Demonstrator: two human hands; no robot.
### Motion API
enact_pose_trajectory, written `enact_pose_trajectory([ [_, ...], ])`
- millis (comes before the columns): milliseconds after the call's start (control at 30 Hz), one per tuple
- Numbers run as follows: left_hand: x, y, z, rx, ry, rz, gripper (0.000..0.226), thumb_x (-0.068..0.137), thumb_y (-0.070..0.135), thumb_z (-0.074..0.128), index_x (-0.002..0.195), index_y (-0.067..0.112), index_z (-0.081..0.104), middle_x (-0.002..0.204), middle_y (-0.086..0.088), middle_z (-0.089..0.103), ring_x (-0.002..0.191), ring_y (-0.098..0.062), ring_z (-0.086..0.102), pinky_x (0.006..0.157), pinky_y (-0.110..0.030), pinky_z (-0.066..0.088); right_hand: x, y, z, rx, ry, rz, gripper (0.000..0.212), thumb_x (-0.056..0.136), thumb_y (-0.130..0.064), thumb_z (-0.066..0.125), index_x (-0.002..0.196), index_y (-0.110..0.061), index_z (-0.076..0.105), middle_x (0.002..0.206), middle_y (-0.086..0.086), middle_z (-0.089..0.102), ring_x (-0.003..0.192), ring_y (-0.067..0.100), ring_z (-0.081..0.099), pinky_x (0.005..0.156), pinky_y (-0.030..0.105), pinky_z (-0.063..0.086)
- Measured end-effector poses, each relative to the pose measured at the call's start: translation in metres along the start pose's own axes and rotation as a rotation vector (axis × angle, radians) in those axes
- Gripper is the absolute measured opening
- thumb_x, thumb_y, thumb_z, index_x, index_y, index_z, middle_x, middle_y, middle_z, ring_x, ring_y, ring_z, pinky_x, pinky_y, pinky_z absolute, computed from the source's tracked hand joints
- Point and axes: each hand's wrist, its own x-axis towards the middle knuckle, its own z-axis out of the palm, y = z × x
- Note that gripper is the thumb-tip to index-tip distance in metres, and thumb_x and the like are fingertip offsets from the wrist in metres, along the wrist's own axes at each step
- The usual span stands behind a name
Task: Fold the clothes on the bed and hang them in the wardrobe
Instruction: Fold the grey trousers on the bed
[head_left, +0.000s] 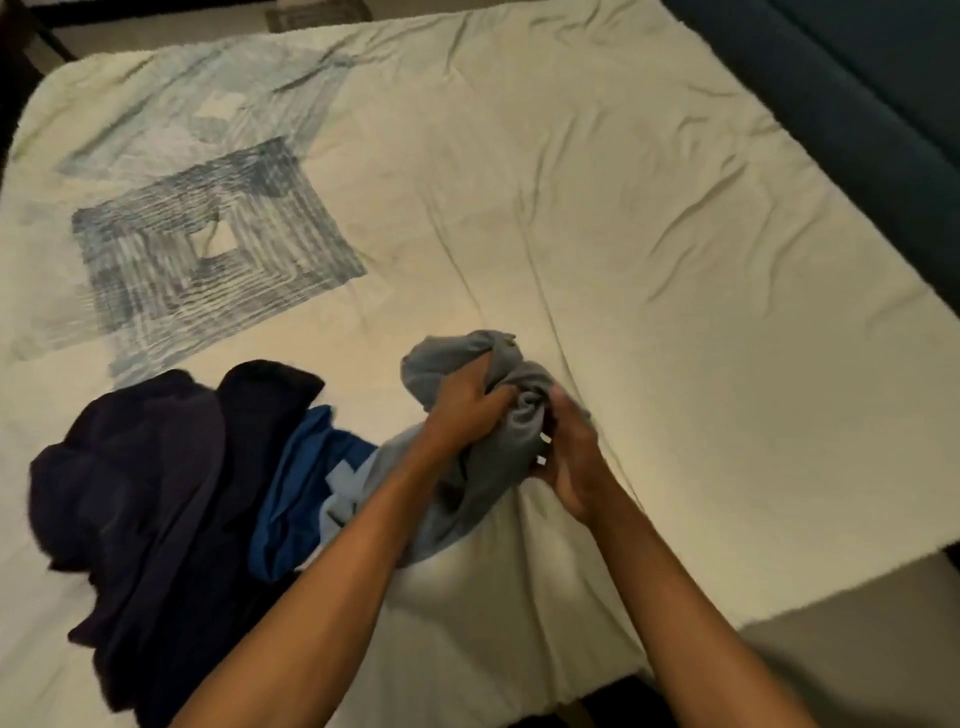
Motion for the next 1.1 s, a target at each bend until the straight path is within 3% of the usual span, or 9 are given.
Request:
enact_pose_trajectory([
  [133, 0.053, 0.080, 0.059, 0.123, -0.160, 0.206, 0.033, 0.092, 0.023, 0.069, 0.124, 0.014, 0.065, 0.112, -0.005, 0.072, 0.105, -0.023, 0.067, 0.095, -0.040, 0.053, 0.026, -0.078, -0.057, 0.172, 0.146, -0.081, 0.044, 0.096, -0.052, 0.053, 0.118, -0.016, 0.064, 0.110, 0.006, 0.071, 0.099, 0.021, 0.068, 0.091, 0.042, 0.054],
  [267, 0.097, 0.178, 0.104, 0.109, -0.231, 0.427, 0.041, 0.093, 0.028, 0.069, 0.130, 0.011, 0.062, 0.125, -0.009, 0.068, 0.117, -0.022, 0.062, 0.102, -0.033, 0.047, 0.030, -0.177, -0.112, 0.164, 0.399, -0.244, 0.049, 0.085, -0.053, 0.068, 0.115, -0.015, 0.069, 0.109, 0.012, 0.073, 0.097, 0.027, 0.070, 0.080, 0.040, 0.057],
  [400, 0.135, 0.287, 0.116, -0.001, -0.183, 0.727, 0.021, 0.095, 0.025, 0.065, 0.106, 0.008, 0.067, 0.104, 0.001, 0.068, 0.095, 0.001, 0.061, 0.088, -0.012, 0.045, 0.010, -0.287, -0.151, 0.294, 0.354, -0.682, 0.035, 0.097, -0.017, 0.058, 0.126, 0.001, 0.060, 0.119, 0.020, 0.068, 0.107, 0.032, 0.068, 0.091, 0.042, 0.056],
  [500, 0.152, 0.355, 0.103, 0.020, -0.154, 0.930, 0.004, 0.094, 0.015, 0.062, 0.092, 0.017, 0.063, 0.085, 0.017, 0.060, 0.078, 0.017, 0.054, 0.074, -0.010, 0.041, -0.019, -0.342, -0.171, 0.400, 0.242, -0.924, 0.032, 0.094, 0.002, 0.056, 0.125, 0.009, 0.056, 0.120, 0.022, 0.065, 0.107, 0.032, 0.065, 0.098, 0.041, 0.053],
  [600, 0.170, 0.368, 0.079, 0.047, -0.059, 0.975, 0.010, 0.092, 0.013, 0.061, 0.091, 0.005, 0.066, 0.082, 0.010, 0.060, 0.082, 0.007, 0.055, 0.076, -0.019, 0.041, -0.041, -0.347, -0.197, 0.419, 0.238, -0.951, 0.034, 0.083, 0.007, 0.061, 0.112, -0.005, 0.071, 0.115, 0.013, 0.069, 0.110, 0.030, 0.064, 0.103, 0.044, 0.046],
  [767, 0.210, 0.230, 0.065, 0.086, 0.078, 0.555, 0.017, 0.086, 0.007, 0.054, 0.094, 0.007, 0.069, 0.097, -0.015, 0.067, 0.098, -0.026, 0.063, 0.086, -0.035, 0.047, -0.017, -0.230, -0.231, 0.175, 0.456, -0.667, 0.023, 0.098, -0.009, 0.052, 0.113, -0.025, 0.059, 0.101, -0.016, 0.073, 0.091, 0.003, 0.067, 0.087, 0.028, 0.052],
  [867, 0.199, 0.115, 0.077, 0.186, 0.058, 0.190, 0.029, 0.086, -0.004, 0.053, 0.098, 0.014, 0.073, 0.095, -0.003, 0.071, 0.096, -0.013, 0.063, 0.080, -0.021, 0.045, 0.017, -0.124, -0.262, -0.023, 0.558, -0.302, 0.053, 0.079, -0.033, 0.070, 0.128, -0.014, 0.058, 0.109, -0.001, 0.066, 0.091, 0.015, 0.061, 0.080, 0.024, 0.050],
  [933, 0.170, 0.039, 0.085, 0.207, 0.052, -0.060, 0.035, 0.085, -0.008, 0.052, 0.102, 0.015, 0.073, 0.101, -0.007, 0.070, 0.092, -0.021, 0.061, 0.077, -0.024, 0.042, 0.024, -0.058, -0.274, -0.181, 0.581, -0.044, 0.024, 0.086, -0.018, 0.063, 0.108, -0.011, 0.065, 0.092, 0.006, 0.058, 0.073, 0.015, 0.050, 0.065, 0.022, 0.041],
  [1100, 0.110, -0.075, 0.099, 0.266, -0.007, -0.265, 0.019, 0.092, 0.007, 0.060, 0.106, 0.013, 0.072, 0.115, -0.014, 0.068, 0.109, -0.033, 0.063, 0.090, -0.035, 0.047, 0.025, 0.041, -0.272, -0.374, 0.626, 0.233, 0.005, 0.090, -0.019, 0.062, 0.093, -0.022, 0.065, 0.104, 0.006, 0.062, 0.090, 0.023, 0.054, 0.083, 0.032, 0.043],
])
